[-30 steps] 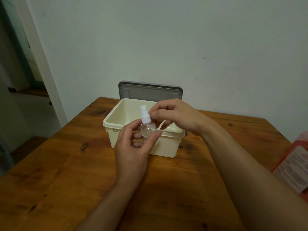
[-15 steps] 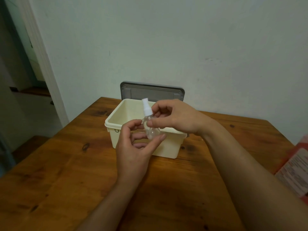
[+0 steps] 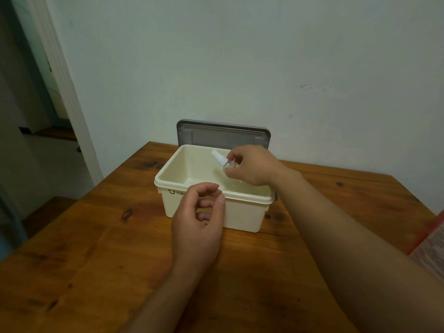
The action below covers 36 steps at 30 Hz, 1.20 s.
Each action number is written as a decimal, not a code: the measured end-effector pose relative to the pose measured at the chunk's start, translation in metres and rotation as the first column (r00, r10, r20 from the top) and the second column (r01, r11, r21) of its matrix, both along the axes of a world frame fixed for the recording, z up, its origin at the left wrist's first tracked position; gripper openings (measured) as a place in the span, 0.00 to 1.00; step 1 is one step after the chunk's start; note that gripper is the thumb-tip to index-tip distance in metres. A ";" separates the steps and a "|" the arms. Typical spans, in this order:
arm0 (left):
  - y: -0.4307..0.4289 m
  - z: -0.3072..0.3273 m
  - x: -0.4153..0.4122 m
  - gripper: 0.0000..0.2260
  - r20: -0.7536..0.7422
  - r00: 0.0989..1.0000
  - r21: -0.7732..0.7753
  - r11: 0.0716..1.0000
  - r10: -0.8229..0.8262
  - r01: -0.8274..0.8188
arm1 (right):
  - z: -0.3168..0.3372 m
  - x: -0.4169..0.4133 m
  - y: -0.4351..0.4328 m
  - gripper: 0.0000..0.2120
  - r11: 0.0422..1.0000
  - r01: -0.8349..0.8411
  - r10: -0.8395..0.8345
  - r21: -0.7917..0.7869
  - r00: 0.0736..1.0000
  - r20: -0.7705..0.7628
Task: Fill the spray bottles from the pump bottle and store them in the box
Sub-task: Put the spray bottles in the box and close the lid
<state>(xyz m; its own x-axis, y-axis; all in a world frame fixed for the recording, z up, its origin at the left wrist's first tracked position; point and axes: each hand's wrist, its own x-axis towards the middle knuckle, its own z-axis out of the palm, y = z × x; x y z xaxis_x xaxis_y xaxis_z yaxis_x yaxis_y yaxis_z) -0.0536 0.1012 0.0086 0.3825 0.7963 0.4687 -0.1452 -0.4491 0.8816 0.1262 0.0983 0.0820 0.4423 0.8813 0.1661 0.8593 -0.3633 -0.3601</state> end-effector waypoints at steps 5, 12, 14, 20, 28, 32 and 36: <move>0.001 0.000 0.002 0.10 0.008 1.000 0.006 1.000 0.002 -0.002 | -0.002 0.002 0.017 0.12 0.970 0.024 0.019 -0.242 0.985 0.173; 0.001 -0.001 -0.001 0.11 0.012 1.000 0.020 1.000 -0.003 0.003 | -0.014 0.003 0.032 0.15 0.910 0.068 0.020 -0.409 0.978 0.208; 0.001 -0.002 0.000 0.11 0.010 1.000 0.017 1.000 -0.005 0.004 | -0.016 0.004 0.034 0.15 0.899 0.073 0.022 -0.431 0.977 0.211; 0.002 -0.003 0.001 0.09 0.015 1.000 0.013 1.000 -0.014 0.014 | -0.020 0.007 0.036 0.14 0.866 0.065 0.032 -0.497 0.982 0.184; 0.003 -0.004 0.001 0.08 0.017 1.000 0.019 1.000 -0.022 0.022 | -0.021 0.008 0.036 0.14 0.844 0.060 0.040 -0.533 0.984 0.175; 0.002 -0.004 0.001 0.08 0.016 1.000 0.028 1.000 -0.015 0.015 | -0.018 0.005 0.034 0.10 0.834 0.049 0.054 -0.549 0.984 0.170; 0.003 -0.004 0.000 0.09 0.016 1.000 0.040 0.999 -0.019 0.018 | -0.014 0.002 0.032 0.06 0.813 0.055 0.071 -0.579 0.979 0.193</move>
<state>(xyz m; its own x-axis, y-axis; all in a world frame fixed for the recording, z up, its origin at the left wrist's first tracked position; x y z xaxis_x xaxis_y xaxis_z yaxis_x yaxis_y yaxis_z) -0.0531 0.1039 0.0044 0.3889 0.7699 0.5060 -0.1679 -0.4808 0.8606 0.1278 0.1302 0.0682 0.4486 0.8441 -0.2936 0.8922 -0.4424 0.0913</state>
